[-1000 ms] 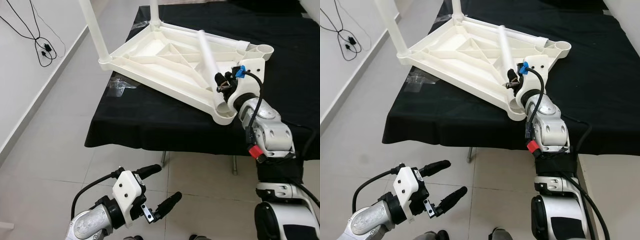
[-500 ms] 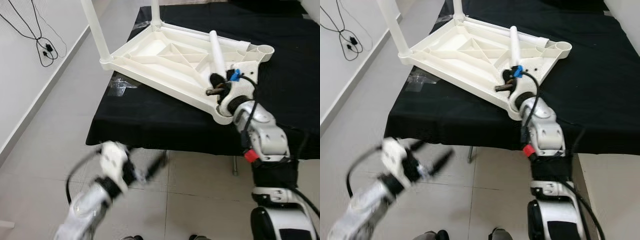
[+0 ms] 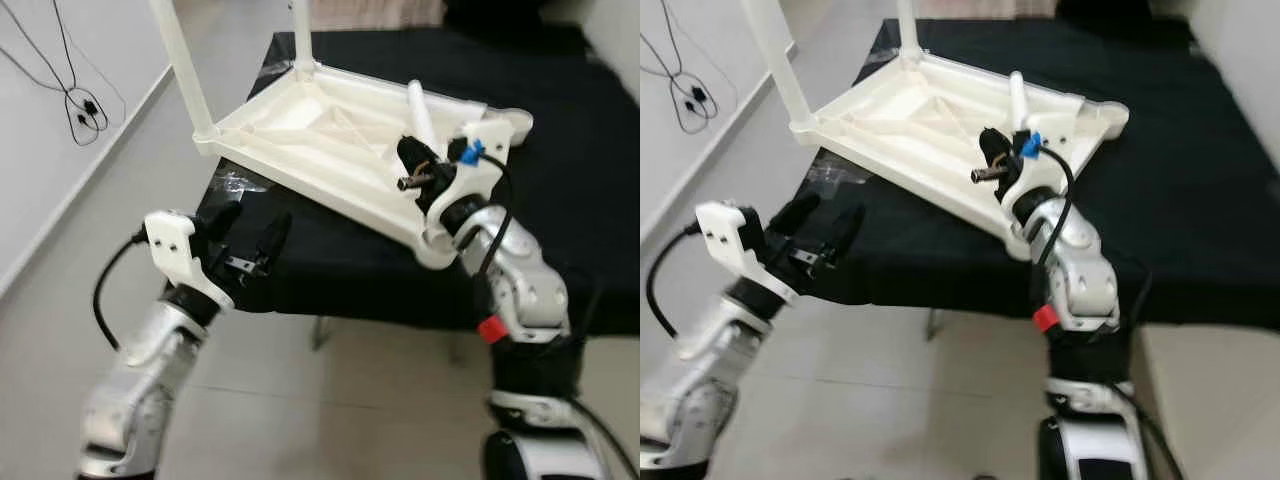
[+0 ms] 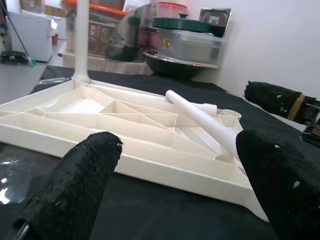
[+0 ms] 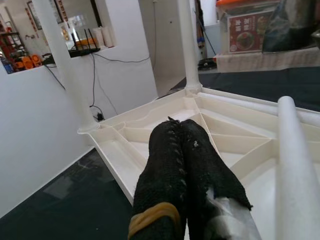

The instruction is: Building children table

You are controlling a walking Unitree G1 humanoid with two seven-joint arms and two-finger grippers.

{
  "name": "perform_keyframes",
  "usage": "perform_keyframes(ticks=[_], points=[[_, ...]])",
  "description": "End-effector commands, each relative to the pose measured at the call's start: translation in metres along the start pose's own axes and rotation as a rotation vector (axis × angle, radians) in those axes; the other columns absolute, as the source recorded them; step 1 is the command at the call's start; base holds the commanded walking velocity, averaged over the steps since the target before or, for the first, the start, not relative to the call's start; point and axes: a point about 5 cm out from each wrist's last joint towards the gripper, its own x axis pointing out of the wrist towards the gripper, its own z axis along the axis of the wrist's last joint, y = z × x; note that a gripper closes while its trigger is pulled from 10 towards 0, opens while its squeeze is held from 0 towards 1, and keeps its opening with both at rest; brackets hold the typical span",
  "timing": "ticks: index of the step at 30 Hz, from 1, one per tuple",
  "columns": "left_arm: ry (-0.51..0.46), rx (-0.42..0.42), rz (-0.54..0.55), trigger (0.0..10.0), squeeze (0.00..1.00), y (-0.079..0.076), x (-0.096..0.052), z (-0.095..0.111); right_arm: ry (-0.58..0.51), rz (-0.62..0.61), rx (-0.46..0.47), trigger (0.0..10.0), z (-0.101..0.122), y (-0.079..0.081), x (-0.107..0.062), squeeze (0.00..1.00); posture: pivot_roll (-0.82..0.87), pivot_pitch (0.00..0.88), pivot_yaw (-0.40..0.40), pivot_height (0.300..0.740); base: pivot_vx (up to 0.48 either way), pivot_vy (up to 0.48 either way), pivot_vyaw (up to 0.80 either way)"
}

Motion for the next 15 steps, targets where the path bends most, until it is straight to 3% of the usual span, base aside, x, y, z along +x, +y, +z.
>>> perform_keyframes(ticks=[1,10,12,13,15], points=[[0.034,-0.001,0.01,10.0,0.0,0.0,-0.001,-0.006,-0.012,-0.001,0.012,10.0,0.0,-0.001,-0.002,0.0,-0.03,0.177,0.037,0.74,0.48,0.0,0.0],[0.099,-0.02,-0.022,10.0,0.0,-0.013,-0.005,-0.023,-0.003,0.059,-0.049,10.0,0.001,0.004,-0.001,0.0,-0.03,0.167,0.035,0.74,0.48,0.0,0.0],[0.205,0.002,-0.104,10.0,0.0,-0.027,-0.012,-0.043,0.021,0.06,-0.093,10.0,0.003,0.002,0.002,0.0,-0.03,0.161,0.033,0.74,0.0,0.0,0.0],[0.205,0.002,-0.104,10.0,0.0,-0.027,-0.012,-0.043,0.021,0.06,-0.093,10.0,0.003,0.002,0.002,0.0,-0.03,0.161,0.033,0.74,0.0,0.0,0.0],[0.315,0.041,-0.238,10.0,0.0,-0.041,-0.026,-0.061,0.066,0.061,-0.135,10.0,0.005,-0.002,0.004,0.0,-0.03,0.156,0.031,0.74,0.0,0.0,0.0]])
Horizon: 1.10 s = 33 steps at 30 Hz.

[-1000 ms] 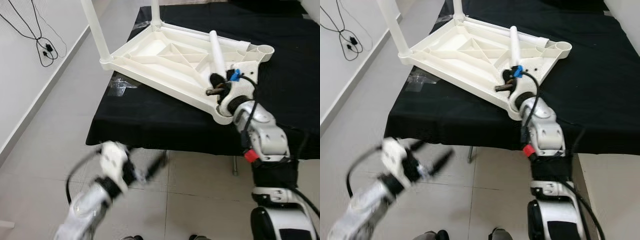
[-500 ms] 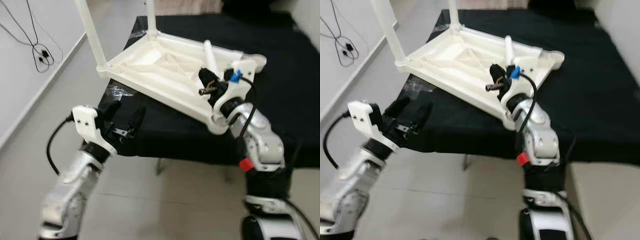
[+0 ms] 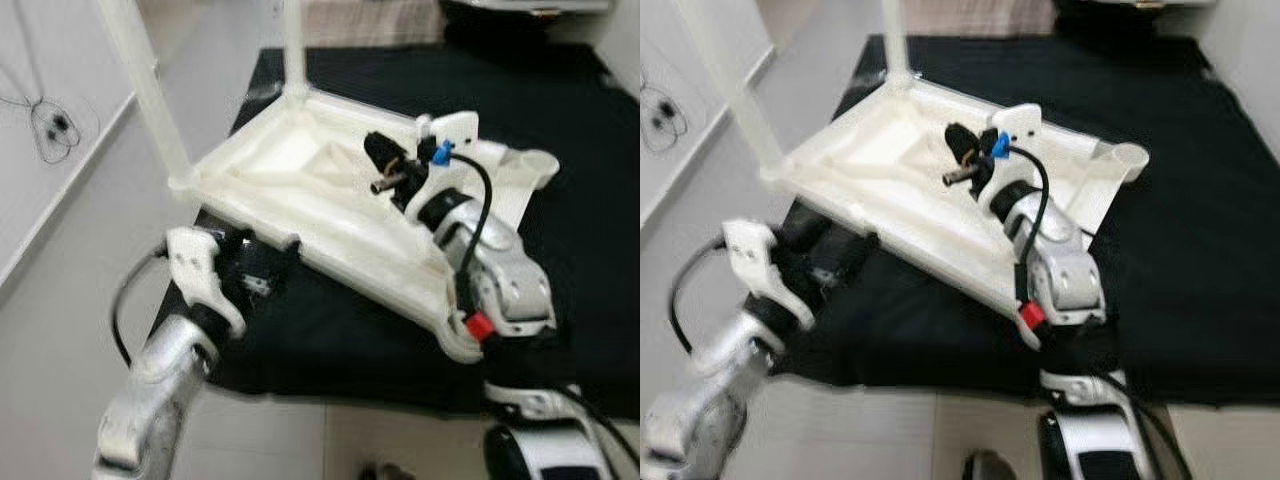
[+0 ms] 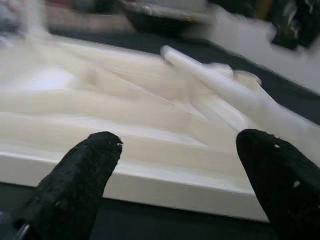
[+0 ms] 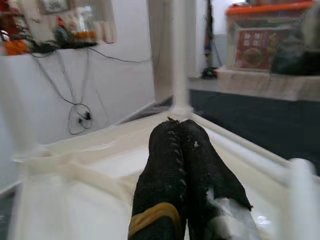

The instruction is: Building children table

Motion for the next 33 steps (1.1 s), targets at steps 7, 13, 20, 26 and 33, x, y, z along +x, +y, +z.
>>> perform_keyframes(ticks=[7,13,20,26,33], points=[[0.212,0.063,-0.21,10.0,0.0,-0.017,-0.024,-0.029,0.214,0.174,-0.135,10.0,0.006,-0.007,-0.002,1.0,-0.04,0.157,0.025,0.74,0.0,0.0,0.0],[0.221,0.126,-0.277,10.0,0.0,-0.025,-0.03,-0.03,0.297,0.193,-0.131,10.0,0.015,-0.02,-0.009,1.0,-0.04,0.169,0.021,0.74,0.0,0.0,0.0],[0.153,0.143,-0.234,10.0,0.0,-0.025,-0.029,-0.023,0.554,0.083,-0.235,10.0,0.002,-0.055,-0.035,1.0,-0.05,0.177,0.018,0.74,0.0,0.0,0.0],[0.142,0.163,-0.242,10.0,0.0,-0.025,-0.028,-0.021,0.742,0.069,-0.218,10.0,-0.01,-0.064,-0.056,1.0,-0.05,0.183,0.022,0.74,0.0,0.0,0.0],[0.139,0.176,-0.253,10.0,0.0,-0.026,-0.028,-0.02,0.864,0.053,-0.193,10.0,-0.012,-0.067,-0.068,0.22,-0.06,0.189,0.021,0.74,0.0,0.0,0.0]])
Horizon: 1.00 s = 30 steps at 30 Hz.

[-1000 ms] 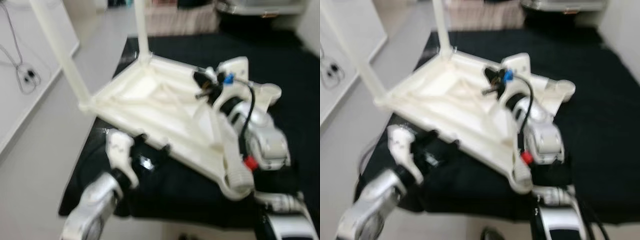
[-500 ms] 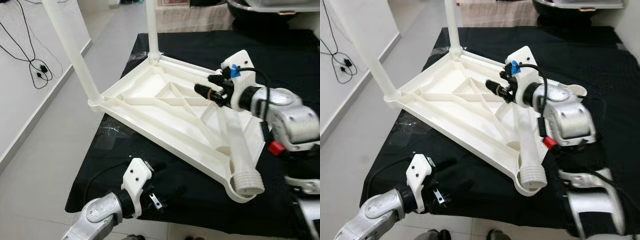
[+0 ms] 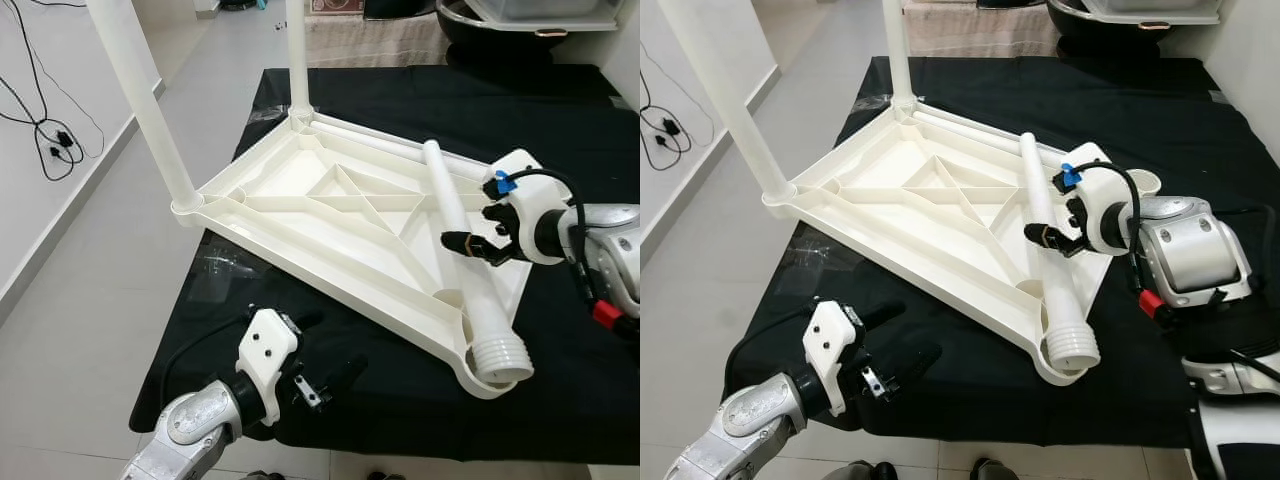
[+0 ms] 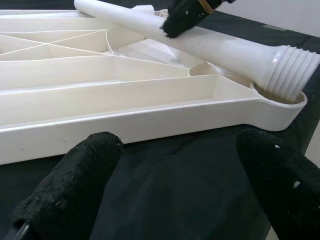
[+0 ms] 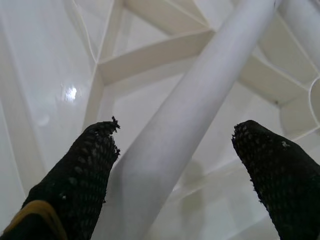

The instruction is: Building children table

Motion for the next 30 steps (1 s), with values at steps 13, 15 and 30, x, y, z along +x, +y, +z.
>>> perform_keyframes(ticks=[13,15,30], points=[[0.002,0.02,-0.002,10.0,0.0,-0.002,0.0,-0.002,0.182,0.012,0.066,10.0,-0.019,0.015,0.005,0.0,-0.07,0.18,0.009,0.74,0.0,0.0,0.0],[0.002,0.022,-0.005,10.0,0.0,-0.002,0.0,-0.002,0.188,-0.002,0.063,0.0,-0.02,0.015,0.006,0.0,-0.07,0.174,0.009,0.74,0.0,0.0,0.0],[-0.059,-0.004,0.063,10.0,0.0,0.009,0.005,0.009,0.06,-0.05,0.111,0.0,-0.002,0.015,0.009,0.0,-0.06,0.161,0.015,0.74,0.0,0.0,0.0]])
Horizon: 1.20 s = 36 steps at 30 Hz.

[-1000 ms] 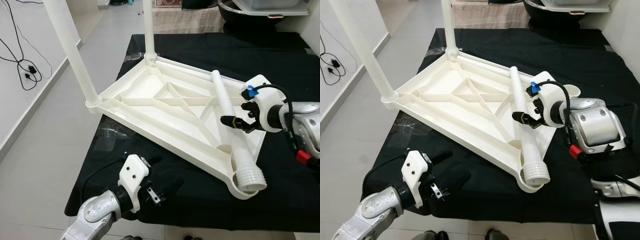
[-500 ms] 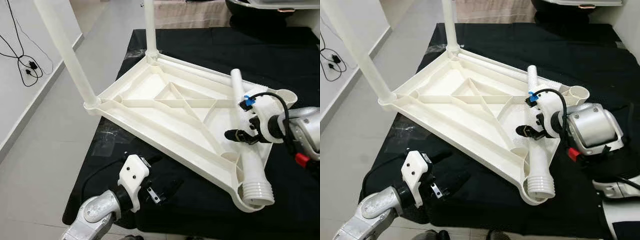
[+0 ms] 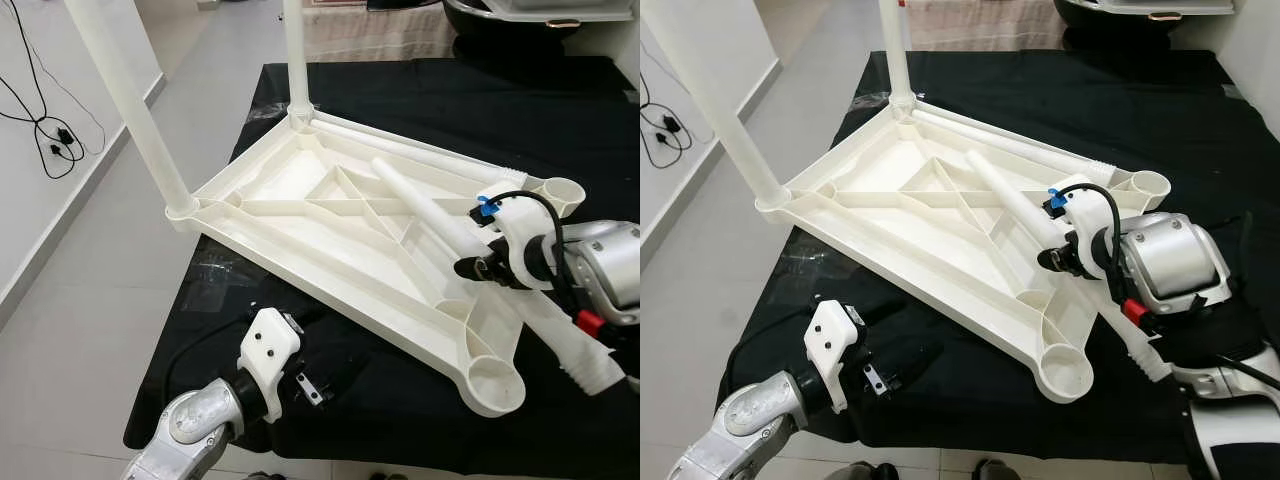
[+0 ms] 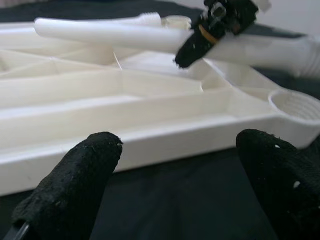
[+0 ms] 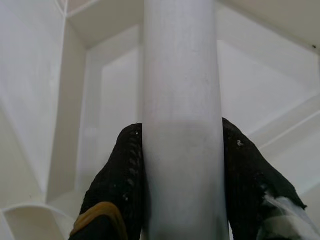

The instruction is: Building children table

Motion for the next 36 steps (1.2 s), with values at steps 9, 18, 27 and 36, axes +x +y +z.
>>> perform_keyframes(ticks=[9,18,27,36], points=[[-0.228,-0.245,0.202,10.0,0.0,0.041,0.007,0.037,-0.445,-0.112,0.117,0.0,0.054,-0.02,-0.019,0.0,-0.06,0.156,0.014,0.74,0.0,0.0,0.0],[-0.397,-0.411,0.224,10.0,0.0,0.065,0.019,0.067,-0.781,-0.037,0.055,0.0,0.086,-0.001,-0.037,0.0,-0.06,0.145,0.016,0.74,0.0,0.0,0.0],[-0.576,-0.56,0.066,10.0,0.0,0.081,0.045,0.119,-0.943,0.074,-0.128,0.0,0.103,0.046,-0.04,0.0,-0.05,0.121,0.024,0.74,0.0,0.0,0.0],[-0.629,-0.55,-0.003,10.0,0.0,0.091,0.069,0.157,-1.086,0.114,-0.354,0.0,0.113,0.084,-0.039,0.0,-0.05,0.114,0.038,0.74,0.0,0.0,0.0]])
